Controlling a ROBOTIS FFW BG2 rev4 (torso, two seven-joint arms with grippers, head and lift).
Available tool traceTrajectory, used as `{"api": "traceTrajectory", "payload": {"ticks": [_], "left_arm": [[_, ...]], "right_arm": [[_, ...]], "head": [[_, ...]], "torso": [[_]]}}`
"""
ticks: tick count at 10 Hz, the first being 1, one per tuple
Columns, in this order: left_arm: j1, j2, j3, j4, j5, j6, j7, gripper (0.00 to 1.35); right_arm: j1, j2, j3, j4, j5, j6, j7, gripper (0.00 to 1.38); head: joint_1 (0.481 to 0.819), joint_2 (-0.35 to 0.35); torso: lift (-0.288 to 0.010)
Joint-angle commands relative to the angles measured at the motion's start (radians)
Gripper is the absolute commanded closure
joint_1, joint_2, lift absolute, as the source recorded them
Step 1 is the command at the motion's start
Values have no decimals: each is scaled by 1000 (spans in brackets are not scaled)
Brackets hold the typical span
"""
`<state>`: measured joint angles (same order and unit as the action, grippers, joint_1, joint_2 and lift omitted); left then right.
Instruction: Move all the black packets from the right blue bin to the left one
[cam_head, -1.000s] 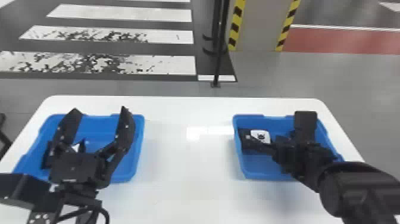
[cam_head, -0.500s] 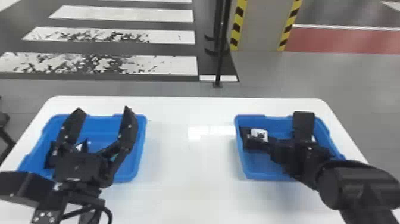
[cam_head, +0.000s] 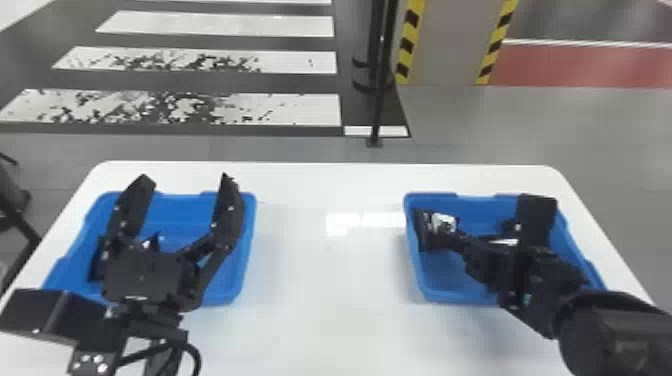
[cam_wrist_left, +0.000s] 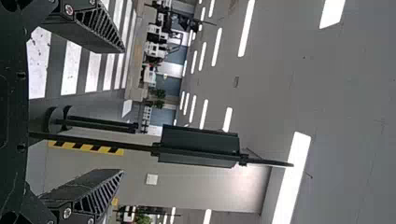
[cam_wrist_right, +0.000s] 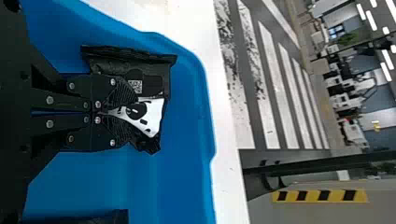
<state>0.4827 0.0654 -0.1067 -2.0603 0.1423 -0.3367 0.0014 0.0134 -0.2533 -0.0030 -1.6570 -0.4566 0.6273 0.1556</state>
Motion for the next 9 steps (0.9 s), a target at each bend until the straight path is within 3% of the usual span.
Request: {"api": "traceTrajectory", "payload": {"ticks": [1, 2, 4, 5, 7, 9], "left_arm": [[-2, 1, -3, 0, -3, -7, 0, 124], [1, 1, -1, 0, 1, -14, 0, 124], [-4, 2, -21, 0, 63, -22, 0, 144], [-12, 8, -45, 0, 109, -22, 0, 167], [-19, 22, -85, -42, 127, -32, -1, 168], [-34, 51, -160, -93, 191, 30, -17, 167]], "right_arm": [[90, 14, -79, -131, -2, -31, -1, 1194], [141, 20, -117, -232, -20, -31, -1, 1194], [202, 19, -127, -374, -174, -65, 32, 1194], [193, 20, -119, -379, -261, -85, 79, 1194], [190, 12, -39, -433, -367, -127, 99, 1194], [144, -4, 53, -398, -441, -139, 117, 1194]], "head": [[695, -52], [695, -62], [695, -77], [695, -53], [695, -18], [668, 28]], "torso": [[-140], [-140], [-140], [-140], [-140], [-140]]}}
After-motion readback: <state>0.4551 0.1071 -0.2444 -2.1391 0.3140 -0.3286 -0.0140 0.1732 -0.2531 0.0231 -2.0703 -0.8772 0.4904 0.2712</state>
